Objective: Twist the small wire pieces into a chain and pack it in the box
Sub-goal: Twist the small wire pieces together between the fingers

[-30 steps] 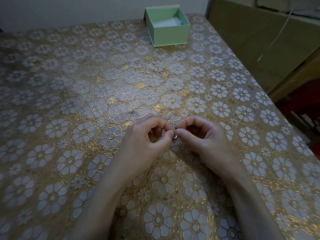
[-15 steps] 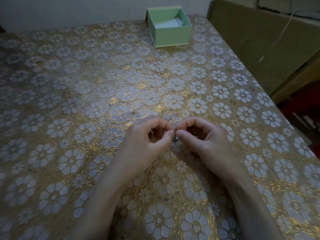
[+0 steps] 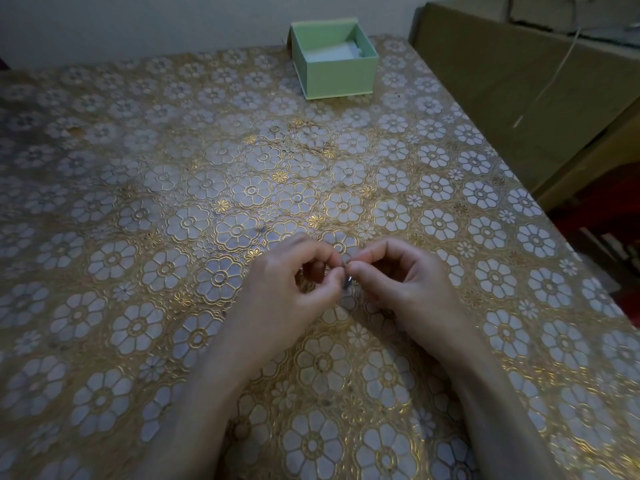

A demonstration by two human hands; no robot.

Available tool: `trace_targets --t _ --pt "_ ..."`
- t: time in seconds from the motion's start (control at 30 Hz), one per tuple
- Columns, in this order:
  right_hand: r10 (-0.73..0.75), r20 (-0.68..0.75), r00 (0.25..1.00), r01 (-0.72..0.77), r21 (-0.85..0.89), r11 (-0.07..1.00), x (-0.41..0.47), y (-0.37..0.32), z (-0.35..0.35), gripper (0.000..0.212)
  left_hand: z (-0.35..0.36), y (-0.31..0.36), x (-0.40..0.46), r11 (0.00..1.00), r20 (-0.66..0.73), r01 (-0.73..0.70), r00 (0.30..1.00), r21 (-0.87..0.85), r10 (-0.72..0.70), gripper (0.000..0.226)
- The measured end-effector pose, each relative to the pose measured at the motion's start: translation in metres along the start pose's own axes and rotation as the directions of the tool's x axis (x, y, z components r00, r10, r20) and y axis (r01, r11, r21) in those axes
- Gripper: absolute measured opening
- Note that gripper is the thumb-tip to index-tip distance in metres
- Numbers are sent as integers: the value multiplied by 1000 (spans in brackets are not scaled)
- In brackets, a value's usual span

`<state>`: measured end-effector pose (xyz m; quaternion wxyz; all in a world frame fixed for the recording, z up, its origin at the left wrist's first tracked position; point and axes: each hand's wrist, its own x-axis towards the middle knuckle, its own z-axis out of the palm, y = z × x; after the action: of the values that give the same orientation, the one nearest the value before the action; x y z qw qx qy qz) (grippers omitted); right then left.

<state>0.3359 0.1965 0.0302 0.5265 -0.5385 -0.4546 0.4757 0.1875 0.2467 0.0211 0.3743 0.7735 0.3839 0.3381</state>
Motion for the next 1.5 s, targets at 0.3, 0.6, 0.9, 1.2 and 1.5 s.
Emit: trace_targets --t 0.3,0.6,0.9,1.2,1.5 --pt "-1 74 997 7 -76 997 0 -1 -3 6 -3 2 1 999 -2 -2 1000 -51 2 4" --pt "-36 74 997 38 -34 999 -1 -2 -1 20 -3 -1 1 998 22 -25 999 -62 26 4" --pt "-26 54 998 32 -124 992 1 3 1 13 -2 -1 1 999 28 -44 999 -14 44 3" --pt "-40 -24 999 35 -181 983 2 8 1 10 -4 1 1 998 -25 10 1000 -65 -11 5" --pt "8 -29 1000 -4 117 993 0 2 -4 6 -3 7 1 932 49 124 992 -341 -114 7"
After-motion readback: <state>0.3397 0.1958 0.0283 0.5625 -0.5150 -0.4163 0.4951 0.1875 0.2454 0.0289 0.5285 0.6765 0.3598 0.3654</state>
